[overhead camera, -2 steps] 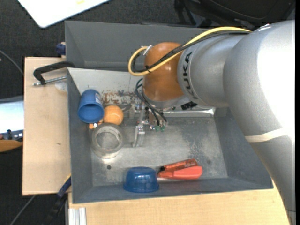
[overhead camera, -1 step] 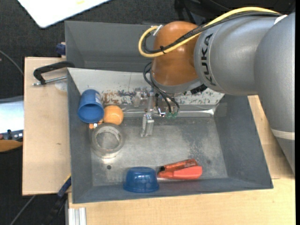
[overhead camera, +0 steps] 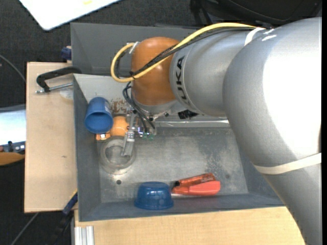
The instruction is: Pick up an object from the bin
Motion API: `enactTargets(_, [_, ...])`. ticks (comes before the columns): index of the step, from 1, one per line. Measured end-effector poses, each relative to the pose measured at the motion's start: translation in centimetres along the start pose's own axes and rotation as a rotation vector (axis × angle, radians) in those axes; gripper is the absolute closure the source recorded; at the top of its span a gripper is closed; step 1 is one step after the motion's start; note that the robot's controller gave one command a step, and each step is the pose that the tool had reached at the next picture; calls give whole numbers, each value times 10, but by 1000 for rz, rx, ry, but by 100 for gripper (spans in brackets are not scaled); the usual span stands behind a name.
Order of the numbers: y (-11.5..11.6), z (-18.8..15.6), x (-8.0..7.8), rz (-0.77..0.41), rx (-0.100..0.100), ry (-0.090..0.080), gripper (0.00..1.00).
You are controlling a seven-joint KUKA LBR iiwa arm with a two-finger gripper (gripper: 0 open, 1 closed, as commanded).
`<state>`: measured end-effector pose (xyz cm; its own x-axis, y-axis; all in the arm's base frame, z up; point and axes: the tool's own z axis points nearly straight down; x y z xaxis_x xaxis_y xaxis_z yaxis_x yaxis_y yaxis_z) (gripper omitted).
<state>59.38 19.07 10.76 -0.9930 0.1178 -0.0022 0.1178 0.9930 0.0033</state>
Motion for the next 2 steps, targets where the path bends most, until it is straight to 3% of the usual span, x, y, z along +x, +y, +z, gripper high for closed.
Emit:
enactTargets(1, [-56,21,-14,-237,-5,-11,0])
enactTargets(2, [-11,32,-15,-101,33,-4,100])
